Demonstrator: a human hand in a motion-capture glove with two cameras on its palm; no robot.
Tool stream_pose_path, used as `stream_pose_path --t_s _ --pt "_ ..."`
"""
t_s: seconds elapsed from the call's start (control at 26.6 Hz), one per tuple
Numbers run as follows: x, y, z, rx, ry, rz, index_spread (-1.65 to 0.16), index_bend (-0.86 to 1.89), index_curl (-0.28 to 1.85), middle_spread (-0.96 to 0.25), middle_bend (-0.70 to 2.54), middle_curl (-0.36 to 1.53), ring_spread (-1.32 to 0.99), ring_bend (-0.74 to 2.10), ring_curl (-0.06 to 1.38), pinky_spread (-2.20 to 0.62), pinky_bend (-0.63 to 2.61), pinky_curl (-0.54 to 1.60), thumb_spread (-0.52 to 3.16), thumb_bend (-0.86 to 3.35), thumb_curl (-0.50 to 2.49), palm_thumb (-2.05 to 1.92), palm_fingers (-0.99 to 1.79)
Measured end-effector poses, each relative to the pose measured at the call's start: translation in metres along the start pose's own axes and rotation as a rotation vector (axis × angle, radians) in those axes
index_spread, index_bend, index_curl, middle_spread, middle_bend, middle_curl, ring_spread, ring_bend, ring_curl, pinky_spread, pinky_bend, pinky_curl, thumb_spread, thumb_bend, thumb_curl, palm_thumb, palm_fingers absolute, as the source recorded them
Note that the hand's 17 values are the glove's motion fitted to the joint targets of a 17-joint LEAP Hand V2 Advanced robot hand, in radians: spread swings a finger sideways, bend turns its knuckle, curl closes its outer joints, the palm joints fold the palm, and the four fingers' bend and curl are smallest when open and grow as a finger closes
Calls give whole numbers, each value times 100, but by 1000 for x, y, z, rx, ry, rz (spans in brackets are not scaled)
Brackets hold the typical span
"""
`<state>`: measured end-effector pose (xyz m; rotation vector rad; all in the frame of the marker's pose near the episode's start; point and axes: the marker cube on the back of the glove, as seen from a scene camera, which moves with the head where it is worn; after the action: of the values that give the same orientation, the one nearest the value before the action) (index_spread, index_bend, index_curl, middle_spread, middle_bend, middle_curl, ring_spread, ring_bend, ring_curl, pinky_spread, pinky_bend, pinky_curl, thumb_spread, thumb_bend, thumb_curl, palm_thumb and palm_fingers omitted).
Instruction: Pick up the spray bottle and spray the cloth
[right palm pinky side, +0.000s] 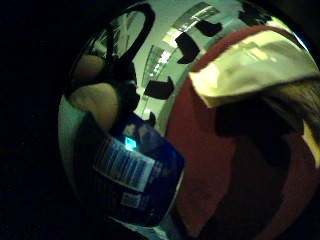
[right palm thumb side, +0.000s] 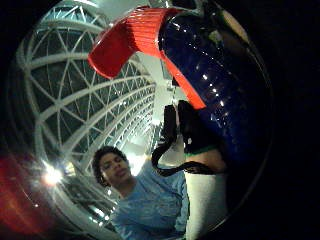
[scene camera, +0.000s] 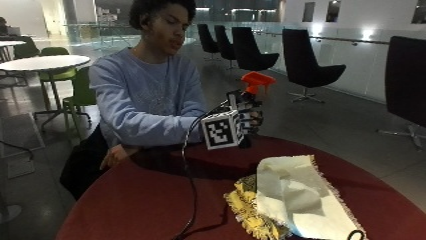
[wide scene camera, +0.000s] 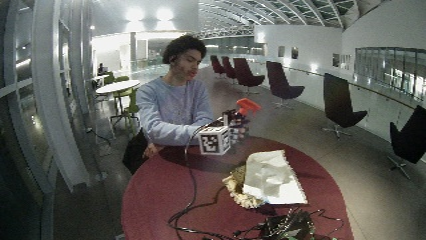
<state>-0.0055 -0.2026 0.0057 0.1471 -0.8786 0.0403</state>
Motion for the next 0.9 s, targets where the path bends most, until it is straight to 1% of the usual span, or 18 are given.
stream_pose_path --t_s 0.15,0.26,0.34,0.41,0.53,0.68,0.79,0.9 --pt "7 -4 54 -121 50 -118 -32 10 11 -4 40 44 1 65 39 23 37 36 119 -2 45 66 83" --pt "12 -19 90 -94 39 -157 -32 13 14 -4 39 44 0 62 38 22 34 36 118 -1 46 69 83" --pt "19 -28 104 -71 50 -168 -31 13 15 -4 38 44 0 60 38 22 32 35 116 0 46 72 83" --pt "28 -30 111 -91 79 -176 -31 13 16 -5 38 44 -1 59 38 22 31 35 115 -1 47 74 83" --pt "39 -18 120 -169 110 -179 -31 13 18 -5 36 43 -1 58 37 22 29 34 113 -1 47 75 85" --pt "44 -21 131 -109 117 -186 -31 12 19 -5 35 43 -1 56 37 22 28 34 111 -2 47 76 86" --pt "46 -14 137 -136 109 -181 -30 12 20 -6 34 43 -1 55 37 21 26 34 109 -2 47 77 87" --pt "55 -10 136 -148 163 -177 -29 12 21 -6 33 43 -2 54 36 20 25 34 108 -2 47 77 87"
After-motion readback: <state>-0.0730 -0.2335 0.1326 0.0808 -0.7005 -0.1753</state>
